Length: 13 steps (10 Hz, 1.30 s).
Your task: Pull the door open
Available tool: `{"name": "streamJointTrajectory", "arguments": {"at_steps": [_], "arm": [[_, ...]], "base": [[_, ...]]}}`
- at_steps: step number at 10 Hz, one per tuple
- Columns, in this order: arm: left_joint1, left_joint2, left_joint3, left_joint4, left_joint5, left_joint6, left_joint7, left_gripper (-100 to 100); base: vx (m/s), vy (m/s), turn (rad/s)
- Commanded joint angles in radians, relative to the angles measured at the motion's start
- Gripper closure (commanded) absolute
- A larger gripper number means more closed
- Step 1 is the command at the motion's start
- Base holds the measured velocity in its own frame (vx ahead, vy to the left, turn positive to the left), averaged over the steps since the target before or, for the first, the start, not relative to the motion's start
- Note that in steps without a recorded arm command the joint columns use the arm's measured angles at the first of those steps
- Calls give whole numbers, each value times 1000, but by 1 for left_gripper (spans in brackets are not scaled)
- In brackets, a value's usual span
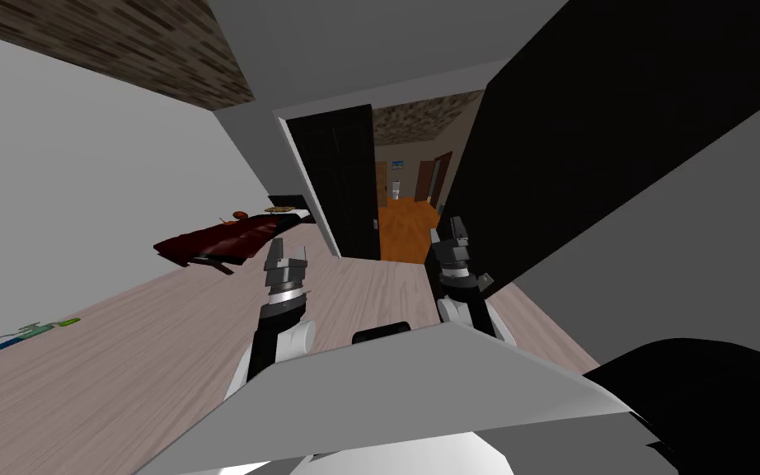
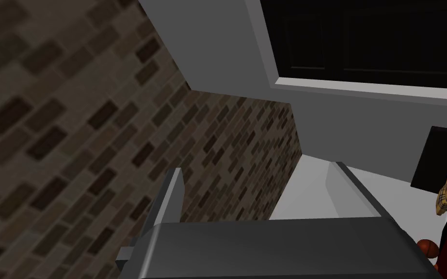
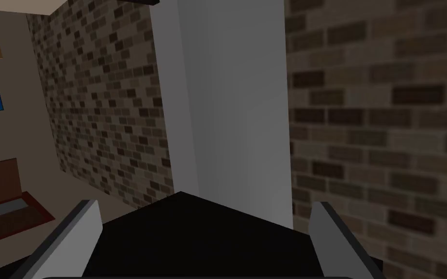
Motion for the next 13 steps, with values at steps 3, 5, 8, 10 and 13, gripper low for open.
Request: {"name": "streamJointTrajectory", "arguments": {"at_steps": [3,5,8,10,13], "arm": [[-17,22,2,67,8,-21,8,-100],[-30,36,4,118,14,-36,15,-100],[-45,52,6,178,21,-55,22,-100],[-59,65,8,232,27,-71,29,-100],[-74,78,10,290,34,-89,36,-100]], "base": [[89,-14,-55],[131,-52,-67],[132,-43,-55],[112,-27,-66],[110,-28,-52]]}}
